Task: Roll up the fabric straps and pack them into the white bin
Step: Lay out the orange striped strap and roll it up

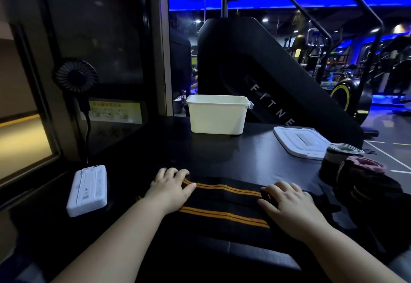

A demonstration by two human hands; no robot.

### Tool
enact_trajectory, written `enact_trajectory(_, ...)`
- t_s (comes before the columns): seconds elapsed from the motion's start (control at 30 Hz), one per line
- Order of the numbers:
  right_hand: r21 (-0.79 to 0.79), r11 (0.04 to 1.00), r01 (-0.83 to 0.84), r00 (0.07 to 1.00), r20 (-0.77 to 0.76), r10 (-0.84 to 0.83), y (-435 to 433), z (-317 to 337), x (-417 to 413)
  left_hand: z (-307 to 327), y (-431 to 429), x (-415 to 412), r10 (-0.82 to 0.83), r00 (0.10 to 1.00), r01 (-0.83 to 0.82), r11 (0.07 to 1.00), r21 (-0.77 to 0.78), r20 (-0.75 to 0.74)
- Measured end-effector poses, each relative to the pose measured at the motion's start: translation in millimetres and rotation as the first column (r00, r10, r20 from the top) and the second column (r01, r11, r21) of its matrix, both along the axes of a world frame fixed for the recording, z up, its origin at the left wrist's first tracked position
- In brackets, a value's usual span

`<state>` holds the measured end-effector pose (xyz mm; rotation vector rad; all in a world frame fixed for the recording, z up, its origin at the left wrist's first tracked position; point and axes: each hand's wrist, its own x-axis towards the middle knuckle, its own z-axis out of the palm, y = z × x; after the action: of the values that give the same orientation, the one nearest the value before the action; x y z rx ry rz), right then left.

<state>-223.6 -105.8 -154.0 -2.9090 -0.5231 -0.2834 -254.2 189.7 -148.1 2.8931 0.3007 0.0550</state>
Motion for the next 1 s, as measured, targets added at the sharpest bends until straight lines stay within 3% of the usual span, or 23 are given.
enact_trajectory(0.2, -0.001, 1.000, 0.011, 1.000, -0.008, -0.011, 1.2, -0.8, -0.2, 1.5, -0.8, 4.1, 0.048, 0.993, -0.044, 0.998, 0.040, -0.110)
enact_trajectory(1.0, 0.031, 0.999, 0.020, 0.997, -0.070, -0.018, 0.7, 0.7, -0.7, 9.2, 3.0, 0.9, 0.188, 0.969, -0.175, 0.980, 0.090, -0.161)
